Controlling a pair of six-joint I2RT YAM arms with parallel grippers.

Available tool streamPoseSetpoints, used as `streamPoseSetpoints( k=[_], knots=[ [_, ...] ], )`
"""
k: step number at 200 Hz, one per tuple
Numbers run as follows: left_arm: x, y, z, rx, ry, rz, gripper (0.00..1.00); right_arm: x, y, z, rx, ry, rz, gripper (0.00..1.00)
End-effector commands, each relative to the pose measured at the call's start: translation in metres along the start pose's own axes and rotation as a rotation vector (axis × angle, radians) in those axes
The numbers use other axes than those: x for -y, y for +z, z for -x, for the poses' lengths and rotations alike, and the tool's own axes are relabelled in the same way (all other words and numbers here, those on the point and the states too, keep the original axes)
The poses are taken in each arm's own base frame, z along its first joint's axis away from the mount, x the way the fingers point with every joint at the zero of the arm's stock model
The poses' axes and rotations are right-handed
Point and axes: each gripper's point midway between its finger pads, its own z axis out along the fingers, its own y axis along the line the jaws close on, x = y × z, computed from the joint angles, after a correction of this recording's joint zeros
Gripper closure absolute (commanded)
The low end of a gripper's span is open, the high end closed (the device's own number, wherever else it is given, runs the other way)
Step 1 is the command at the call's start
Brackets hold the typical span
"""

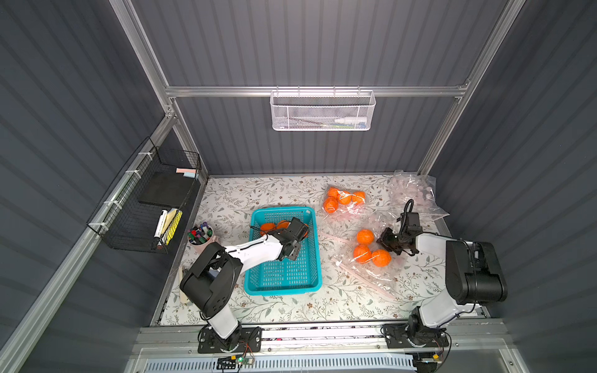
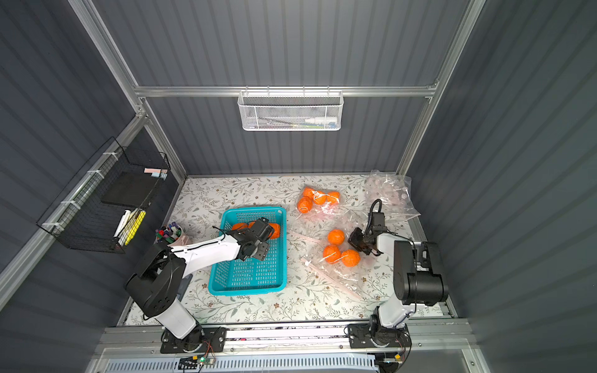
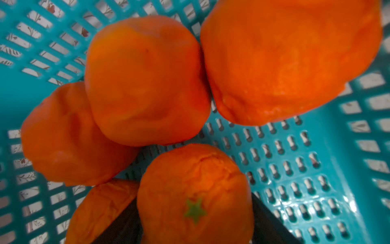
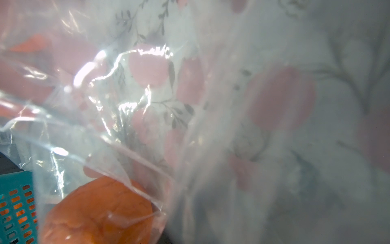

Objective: Open the zip-top bag and take out the orange
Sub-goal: Place the orange in the basket.

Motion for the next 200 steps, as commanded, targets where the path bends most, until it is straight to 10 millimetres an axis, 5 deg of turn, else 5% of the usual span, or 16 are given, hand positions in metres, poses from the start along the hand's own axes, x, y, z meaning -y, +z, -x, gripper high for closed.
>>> streamPoseSetpoints(
  k=[1, 50, 75, 93, 111, 135, 153, 174, 200],
  knots=[
    [-0.012, -0.013, 0.011, 0.026, -0.015, 0.024, 0.22, 0.011, 0.004, -0.008, -0.036, 0.027, -0.046, 0.89],
    [-0.027, -0.044, 0.033, 0.093, -0.048, 0.046, 0.2, 0.012, 0.005, -0.009, -0.039, 0.03, -0.048, 0.89],
    [-0.016, -0.074, 0.043, 0.163, -0.051, -0.075, 0.24, 0.012, 0.005, -0.009, -0.038, 0.03, -0.048, 0.89],
    [0.03, -0.112, 0.056, 0.287, 0.027, -0.346, 0.34, 0.012, 0.005, -0.009, -0.038, 0.029, -0.047, 0.89],
    [0.097, -0.156, 0.056, 0.395, 0.161, -0.544, 0.48, 0.013, 0.005, -0.009, -0.037, 0.029, -0.049, 0.89],
    [0.206, -0.183, 0.015, 0.375, 0.409, -0.768, 0.55, 0.012, 0.005, -0.008, -0.037, 0.028, -0.047, 0.89],
    [0.268, -0.185, -0.018, 0.35, 0.52, -0.865, 0.61, 0.012, 0.004, -0.008, -0.037, 0.029, -0.047, 0.89],
    [0.309, -0.179, -0.034, 0.354, 0.557, -0.91, 0.67, 0.012, 0.004, -0.009, -0.037, 0.029, -0.048, 0.89],
    [0.317, -0.161, -0.025, 0.393, 0.507, -0.857, 0.84, 0.012, 0.004, -0.009, -0.037, 0.028, -0.048, 0.89]
  ],
)
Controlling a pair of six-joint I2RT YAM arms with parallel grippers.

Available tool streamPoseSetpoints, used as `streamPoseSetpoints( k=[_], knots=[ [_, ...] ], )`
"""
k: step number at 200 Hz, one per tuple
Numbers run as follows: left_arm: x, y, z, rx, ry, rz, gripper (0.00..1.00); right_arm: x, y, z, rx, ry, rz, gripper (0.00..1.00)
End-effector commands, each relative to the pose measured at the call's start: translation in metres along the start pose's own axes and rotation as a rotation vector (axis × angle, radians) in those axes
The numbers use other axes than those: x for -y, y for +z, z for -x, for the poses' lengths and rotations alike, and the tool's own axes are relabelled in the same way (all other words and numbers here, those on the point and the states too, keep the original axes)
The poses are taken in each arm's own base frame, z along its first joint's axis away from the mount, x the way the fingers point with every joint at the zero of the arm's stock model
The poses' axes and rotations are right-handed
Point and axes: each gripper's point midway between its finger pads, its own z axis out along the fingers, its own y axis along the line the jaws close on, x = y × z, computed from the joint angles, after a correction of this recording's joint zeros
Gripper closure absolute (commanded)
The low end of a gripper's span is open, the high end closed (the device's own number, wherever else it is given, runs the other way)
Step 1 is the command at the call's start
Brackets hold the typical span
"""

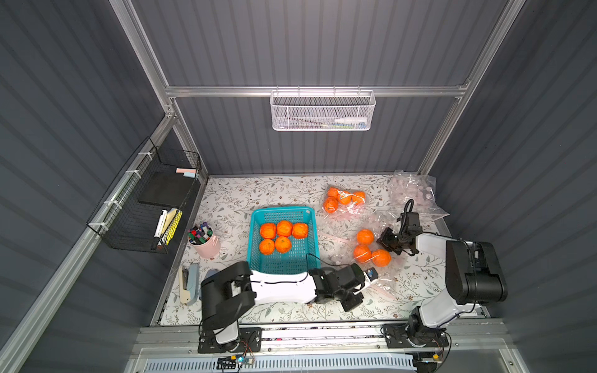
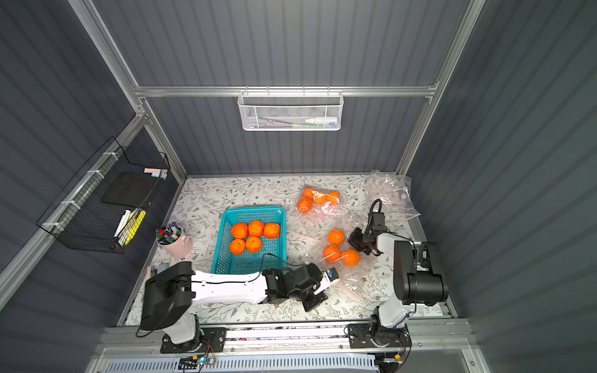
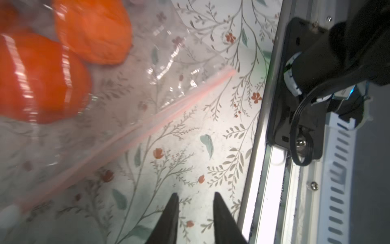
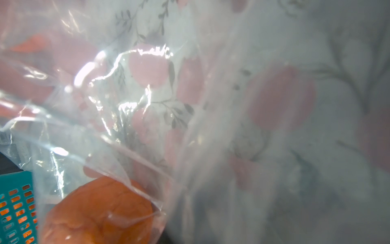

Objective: Open the zip-top bag and take out the orange
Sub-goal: Pick up the orange from the zipper food storage bag.

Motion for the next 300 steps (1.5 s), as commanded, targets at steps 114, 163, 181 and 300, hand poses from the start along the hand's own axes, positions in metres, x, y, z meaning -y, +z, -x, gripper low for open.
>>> streamPoseSetpoints(
  k=[114, 163, 181, 300],
  knots=[
    [-0.034, 0.018, 0.03, 0.154, -0.091, 0.143, 0.91, 0.012, 0.004, -0.008, -0.036, 0.029, -0.048, 0.89],
    [-0.043, 0.027, 0.033, 0.136, -0.079, 0.145, 0.9, 0.012, 0.004, -0.009, -0.037, 0.03, -0.048, 0.89],
    [-0.046, 0.03, 0.033, 0.142, -0.09, 0.141, 0.91, 0.012, 0.004, -0.008, -0.036, 0.028, -0.046, 0.89],
    [-0.058, 0.051, 0.033, 0.189, -0.178, 0.127, 0.84, 0.012, 0.005, -0.009, -0.038, 0.028, -0.048, 0.89]
  ],
)
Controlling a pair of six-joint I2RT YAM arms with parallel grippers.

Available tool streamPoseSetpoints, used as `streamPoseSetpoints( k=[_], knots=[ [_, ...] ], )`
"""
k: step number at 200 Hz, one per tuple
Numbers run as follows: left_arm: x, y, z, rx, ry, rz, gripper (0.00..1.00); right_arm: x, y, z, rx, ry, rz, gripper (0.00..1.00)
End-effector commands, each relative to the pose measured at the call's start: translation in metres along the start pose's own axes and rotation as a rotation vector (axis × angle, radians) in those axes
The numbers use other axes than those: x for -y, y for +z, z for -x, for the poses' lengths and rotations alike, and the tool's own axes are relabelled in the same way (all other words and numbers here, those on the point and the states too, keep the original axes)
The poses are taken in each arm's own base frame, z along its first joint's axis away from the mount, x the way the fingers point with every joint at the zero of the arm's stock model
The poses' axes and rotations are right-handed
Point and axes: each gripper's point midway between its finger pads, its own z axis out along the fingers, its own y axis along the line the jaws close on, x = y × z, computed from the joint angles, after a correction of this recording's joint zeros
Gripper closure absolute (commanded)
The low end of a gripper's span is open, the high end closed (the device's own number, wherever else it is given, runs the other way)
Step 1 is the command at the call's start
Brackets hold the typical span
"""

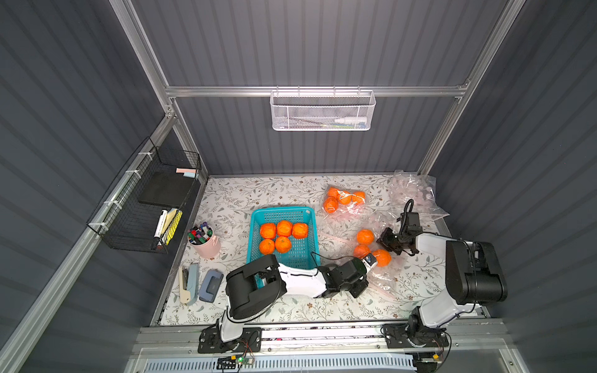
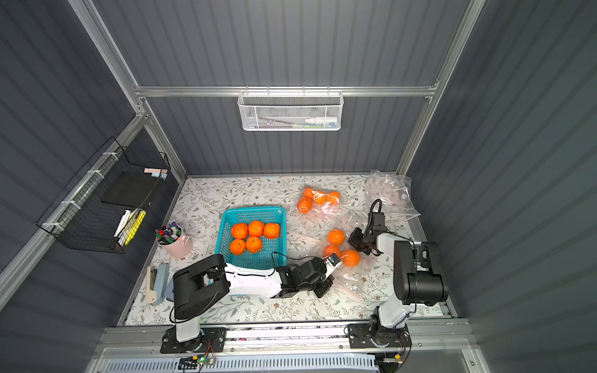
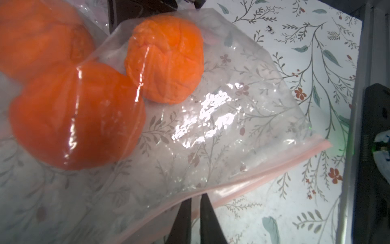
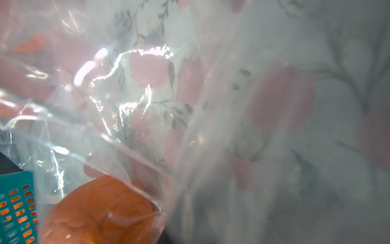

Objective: Open the zip-top bag and take out the orange
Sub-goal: Pick up the orange from the zipper food storage bag.

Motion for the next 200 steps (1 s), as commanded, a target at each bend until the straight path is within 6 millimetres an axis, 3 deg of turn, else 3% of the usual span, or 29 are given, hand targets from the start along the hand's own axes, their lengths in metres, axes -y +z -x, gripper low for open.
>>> streamPoseSetpoints(
  k=[1, 33, 88, 121, 143, 167, 200],
  knots=[
    [-0.001, 0.011, -0.001, 0.005, -0.027, -0.012, 0.84, 0.012, 0.005, -0.008, -0.037, 0.028, -0.049, 0.89],
    [-0.003, 0.016, -0.004, 0.016, -0.028, 0.0, 0.76, 0.012, 0.005, -0.008, -0.036, 0.028, -0.048, 0.89],
    [-0.01, 0.016, 0.015, 0.095, -0.001, 0.045, 0.54, 0.012, 0.003, -0.011, -0.06, 0.033, -0.054, 0.89],
    [-0.012, 0.012, 0.017, 0.127, 0.009, 0.051, 0.48, 0.003, -0.028, -0.01, -0.06, 0.019, -0.088, 0.87],
    [-0.013, 0.014, 0.016, 0.138, 0.007, 0.051, 0.43, 0.008, -0.055, -0.007, -0.009, 0.003, -0.168, 0.85],
    [-0.011, 0.018, 0.017, 0.144, 0.013, 0.043, 0.42, 0.015, -0.062, -0.03, -0.044, 0.027, -0.167, 0.85],
    [-0.01, 0.02, 0.017, 0.147, 0.02, 0.04, 0.4, 0.014, -0.037, -0.073, -0.223, 0.032, -0.107, 0.87]
  ],
)
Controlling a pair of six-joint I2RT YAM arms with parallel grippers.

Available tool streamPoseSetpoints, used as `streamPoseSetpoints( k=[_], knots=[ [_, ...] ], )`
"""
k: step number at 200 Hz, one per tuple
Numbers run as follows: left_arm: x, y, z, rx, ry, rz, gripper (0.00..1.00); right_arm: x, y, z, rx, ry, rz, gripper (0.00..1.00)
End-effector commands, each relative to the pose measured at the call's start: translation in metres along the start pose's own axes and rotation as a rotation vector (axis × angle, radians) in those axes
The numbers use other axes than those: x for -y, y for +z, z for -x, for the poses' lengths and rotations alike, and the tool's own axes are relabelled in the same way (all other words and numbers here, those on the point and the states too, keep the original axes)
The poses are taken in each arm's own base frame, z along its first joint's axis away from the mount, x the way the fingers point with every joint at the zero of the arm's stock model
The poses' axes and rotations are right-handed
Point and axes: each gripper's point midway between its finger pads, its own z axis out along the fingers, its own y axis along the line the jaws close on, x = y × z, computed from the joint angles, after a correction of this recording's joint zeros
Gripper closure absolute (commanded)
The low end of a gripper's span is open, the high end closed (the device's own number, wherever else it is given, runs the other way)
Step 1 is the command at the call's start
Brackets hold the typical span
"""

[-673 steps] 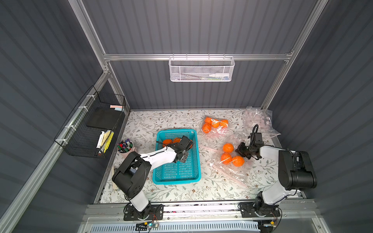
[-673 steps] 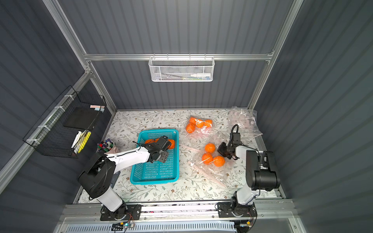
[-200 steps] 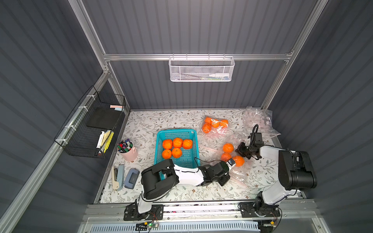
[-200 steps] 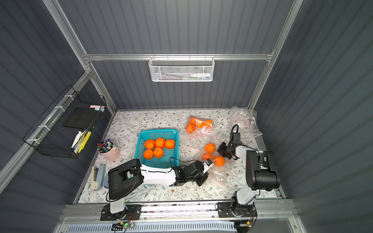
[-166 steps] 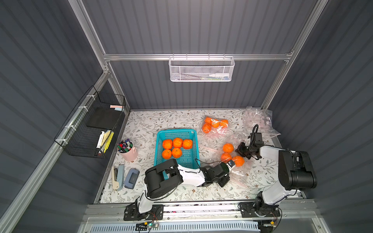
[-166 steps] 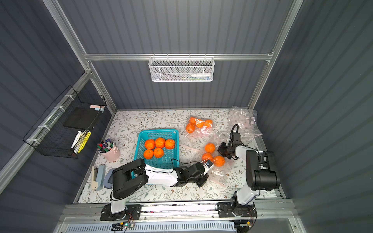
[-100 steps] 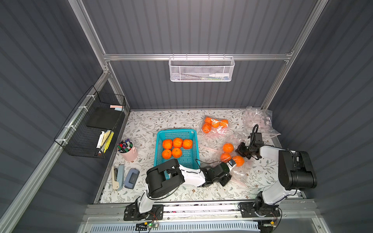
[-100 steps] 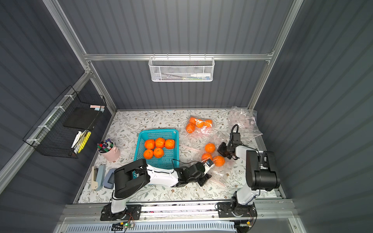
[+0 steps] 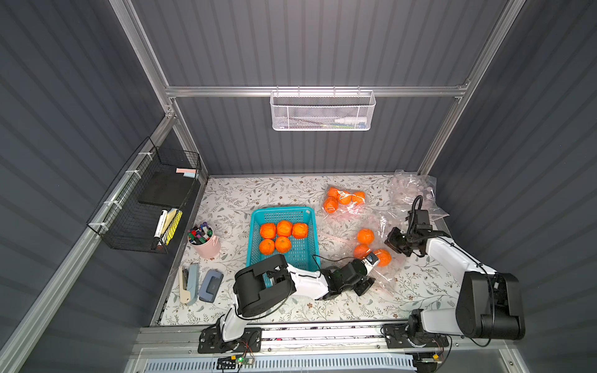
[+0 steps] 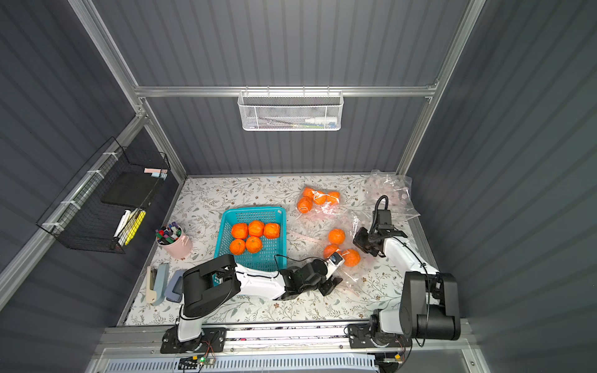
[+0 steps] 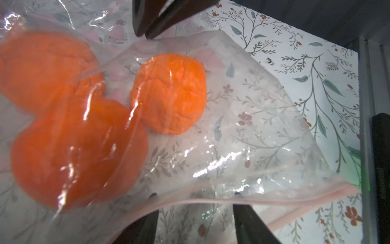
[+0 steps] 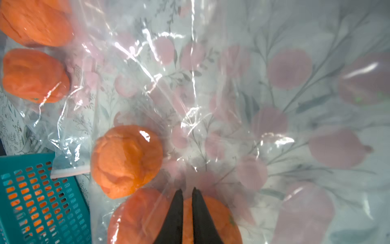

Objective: Open the zip-top bag and take out the orange
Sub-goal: Pick up the orange from the zipper food storage bag.

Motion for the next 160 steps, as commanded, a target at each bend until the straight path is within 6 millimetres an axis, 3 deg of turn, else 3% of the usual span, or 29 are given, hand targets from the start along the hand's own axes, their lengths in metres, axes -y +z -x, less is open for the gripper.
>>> streamPoseSetpoints(
  k=[1, 21, 40, 65, 116, 160],
  knots=[
    [-0.005, 0.007, -0.008, -0.005, 0.022, 0.012, 0.4, 0.013, 0.022, -0.051, -0.212, 0.025, -0.017, 0.87],
    [-0.007, 0.008, -0.007, -0.001, 0.023, 0.027, 0.35, 0.001, 0.038, -0.07, -0.309, -0.001, 0.049, 0.87],
    [-0.013, 0.005, -0.004, 0.014, 0.018, 0.061, 0.27, -0.007, 0.032, -0.081, -0.336, -0.069, 0.048, 0.88],
    [-0.016, 0.001, 0.001, 0.036, 0.021, 0.073, 0.24, -0.017, 0.023, -0.097, -0.382, -0.122, 0.086, 0.88],
    [-0.004, 0.002, 0.017, 0.085, 0.03, 0.017, 0.22, -0.025, 0.023, -0.113, -0.434, -0.118, 0.152, 0.88],
    [0.011, 0.011, 0.036, 0.132, 0.078, -0.045, 0.23, -0.017, 0.028, -0.113, -0.431, -0.133, 0.115, 0.88]
  ],
)
